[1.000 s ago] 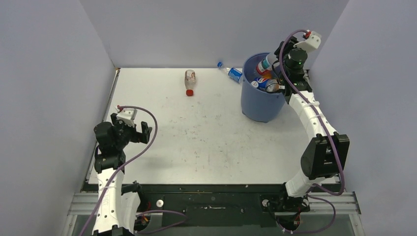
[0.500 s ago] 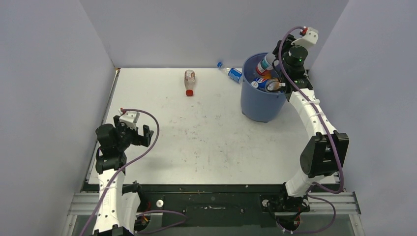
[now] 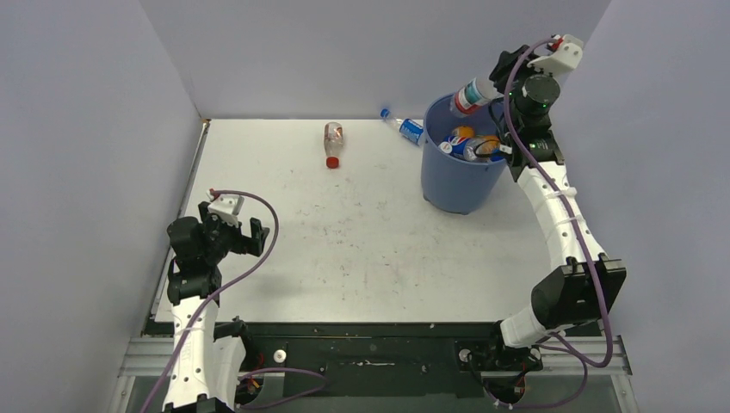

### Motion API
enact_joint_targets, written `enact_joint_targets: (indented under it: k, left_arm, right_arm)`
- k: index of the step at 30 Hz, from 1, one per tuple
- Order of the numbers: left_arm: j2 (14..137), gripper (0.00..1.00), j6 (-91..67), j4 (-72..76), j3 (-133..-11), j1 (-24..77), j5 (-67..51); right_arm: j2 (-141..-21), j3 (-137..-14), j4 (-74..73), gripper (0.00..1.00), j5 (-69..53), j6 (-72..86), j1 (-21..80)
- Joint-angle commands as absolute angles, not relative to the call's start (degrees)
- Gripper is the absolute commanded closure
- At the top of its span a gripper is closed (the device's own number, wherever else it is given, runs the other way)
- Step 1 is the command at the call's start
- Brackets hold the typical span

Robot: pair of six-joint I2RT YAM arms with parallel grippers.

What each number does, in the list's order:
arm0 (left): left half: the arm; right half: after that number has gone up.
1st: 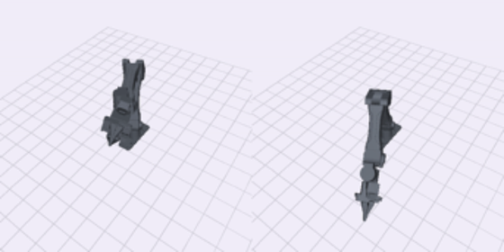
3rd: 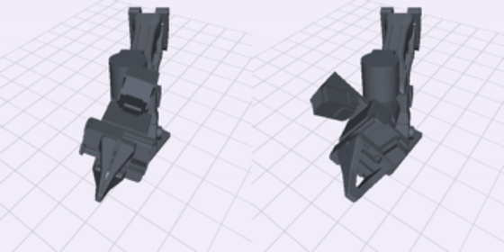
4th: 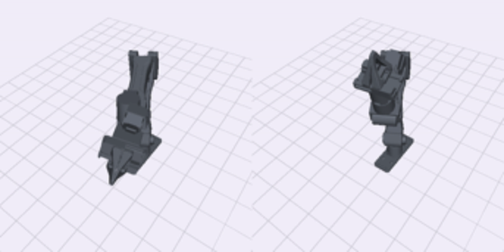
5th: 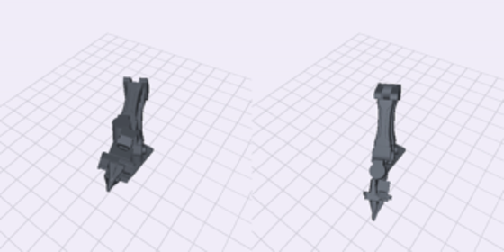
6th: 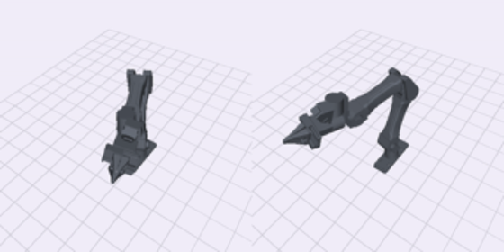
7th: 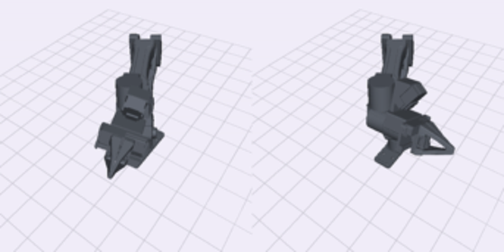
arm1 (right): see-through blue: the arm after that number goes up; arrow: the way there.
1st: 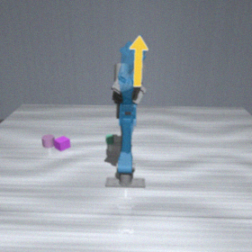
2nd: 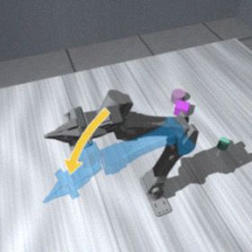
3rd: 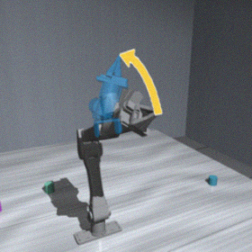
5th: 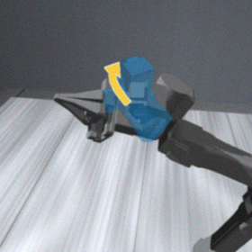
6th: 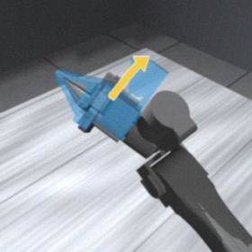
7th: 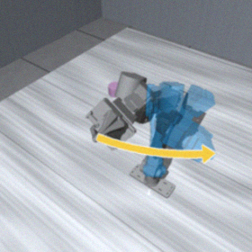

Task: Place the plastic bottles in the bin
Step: Place the plastic bottle in the trash bin.

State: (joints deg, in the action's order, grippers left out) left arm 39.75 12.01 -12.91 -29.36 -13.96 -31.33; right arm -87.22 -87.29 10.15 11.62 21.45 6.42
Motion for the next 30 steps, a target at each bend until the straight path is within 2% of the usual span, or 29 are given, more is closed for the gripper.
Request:
enact_joint_targets:
  k: [1,11,16,30]
  left_arm:
    - [39.3,0.04,10.7,-9.2,-29.7,-13.8,-32.4]
    - [41.9,0.04,11.3,-7.9,-30.5,-13.7,-32.5]
    - [42.8,0.04,10.5,-6.8,-30.4,-13.6,-33.0]
    - [43.2,0.04,10.5,-6.5,-29.9,-12.5,-32.6]
  right_arm:
    - [-84.6,-92.7,8.5,0.95,18.8,18.2,6.5]
    - [-84.9,-84.6,5.6,0.95,25.2,13.8,6.2]
    - [-88.3,-84.6,1.2,0.95,21.7,13.7,5.9]
    - [-91.5,-74.5,0.5,0.93,14.5,18.7,5.4]
